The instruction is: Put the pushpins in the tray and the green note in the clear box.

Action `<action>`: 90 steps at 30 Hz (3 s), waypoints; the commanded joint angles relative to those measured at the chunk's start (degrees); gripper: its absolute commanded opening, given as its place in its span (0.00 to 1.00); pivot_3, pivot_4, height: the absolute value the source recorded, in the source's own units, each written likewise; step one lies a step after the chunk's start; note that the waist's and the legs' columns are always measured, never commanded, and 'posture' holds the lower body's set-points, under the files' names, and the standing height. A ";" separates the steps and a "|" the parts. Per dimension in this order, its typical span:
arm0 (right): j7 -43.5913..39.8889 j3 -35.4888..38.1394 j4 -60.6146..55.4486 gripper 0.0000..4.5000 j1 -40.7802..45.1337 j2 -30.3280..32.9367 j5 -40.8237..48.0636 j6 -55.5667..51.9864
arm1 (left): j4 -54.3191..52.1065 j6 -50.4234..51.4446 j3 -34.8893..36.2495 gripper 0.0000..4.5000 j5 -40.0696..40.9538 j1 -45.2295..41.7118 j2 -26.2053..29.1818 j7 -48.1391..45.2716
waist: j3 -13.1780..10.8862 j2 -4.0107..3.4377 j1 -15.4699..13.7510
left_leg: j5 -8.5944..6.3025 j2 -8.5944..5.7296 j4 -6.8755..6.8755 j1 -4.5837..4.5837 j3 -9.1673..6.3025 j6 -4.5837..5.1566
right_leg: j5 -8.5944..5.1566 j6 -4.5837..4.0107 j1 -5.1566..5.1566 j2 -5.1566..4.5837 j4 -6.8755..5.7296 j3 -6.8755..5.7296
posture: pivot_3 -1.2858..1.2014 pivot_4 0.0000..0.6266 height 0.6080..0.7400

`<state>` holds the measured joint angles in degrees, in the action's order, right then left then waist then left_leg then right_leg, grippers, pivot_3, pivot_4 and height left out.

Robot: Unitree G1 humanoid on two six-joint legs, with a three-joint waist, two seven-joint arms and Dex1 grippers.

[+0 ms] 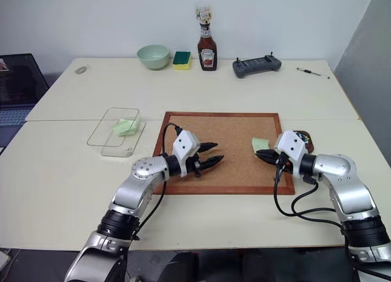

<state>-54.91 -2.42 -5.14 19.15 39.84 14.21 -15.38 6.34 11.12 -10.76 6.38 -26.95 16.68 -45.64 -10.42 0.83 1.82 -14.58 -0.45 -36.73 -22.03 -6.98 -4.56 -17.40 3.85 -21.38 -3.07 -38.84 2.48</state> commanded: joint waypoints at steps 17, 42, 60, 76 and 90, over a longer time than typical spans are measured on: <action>-3.41 -0.91 -4.90 0.00 5.38 0.16 3.34 -4.84 | 18.15 -41.06 -7.73 0.99 -12.91 -13.51 2.46 -2.17 | -0.02 0.03 -0.06 | 0.00 -0.01 0.01 -0.03 0.01 0.00 | 0.00 0.00 -0.02 0.00 0.02 -0.01 | 0.52 0.24 1.00; -3.42 -1.12 -8.38 0.00 7.81 -0.29 5.94 -9.48 | 39.31 -56.85 -10.79 0.99 -21.98 -24.01 -2.48 5.29 | -0.05 0.09 0.00 | 0.00 -0.04 -0.01 -0.11 -0.04 0.01 | 0.00 0.00 -0.06 0.00 -0.01 -0.06 | 0.52 0.24 1.00; -3.29 -0.84 -9.51 0.00 7.78 -0.73 6.45 -10.72 | 48.47 -62.40 -12.29 0.26 -26.13 -28.30 -5.10 8.52 | -0.06 0.11 0.03 | 0.00 -0.05 -0.02 -0.12 -0.05 0.00 | 0.00 0.00 -0.08 0.00 -0.02 -0.07 | 0.52 0.24 1.00; 0.23 1.57 -7.93 0.00 8.65 -3.39 8.40 -13.82 | 48.95 -65.72 -13.19 0.00 -27.12 -27.23 -4.44 8.53 | -0.06 0.11 0.03 | 0.00 -0.05 -0.02 -0.12 -0.05 0.00 | 0.00 0.00 -0.09 0.00 -0.03 -0.07 | 0.52 0.24 1.00; 5.88 5.83 -5.88 0.00 12.23 -5.04 11.66 -18.09 | 49.45 -66.82 -14.25 0.00 -29.71 -27.24 -4.12 12.18 | -0.06 0.10 0.03 | 0.00 -0.05 -0.03 -0.12 -0.05 0.01 | 0.00 0.00 -0.10 0.00 -0.06 -0.06 | 0.52 0.24 1.00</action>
<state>-49.70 1.21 -10.03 30.06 34.91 24.41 -33.37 56.12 -54.54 -24.88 -23.35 -53.71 12.46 -34.52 -10.49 0.93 1.85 -14.58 -0.50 -36.76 -22.15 -7.03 -4.56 -17.40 3.85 -21.48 -3.07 -38.90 2.42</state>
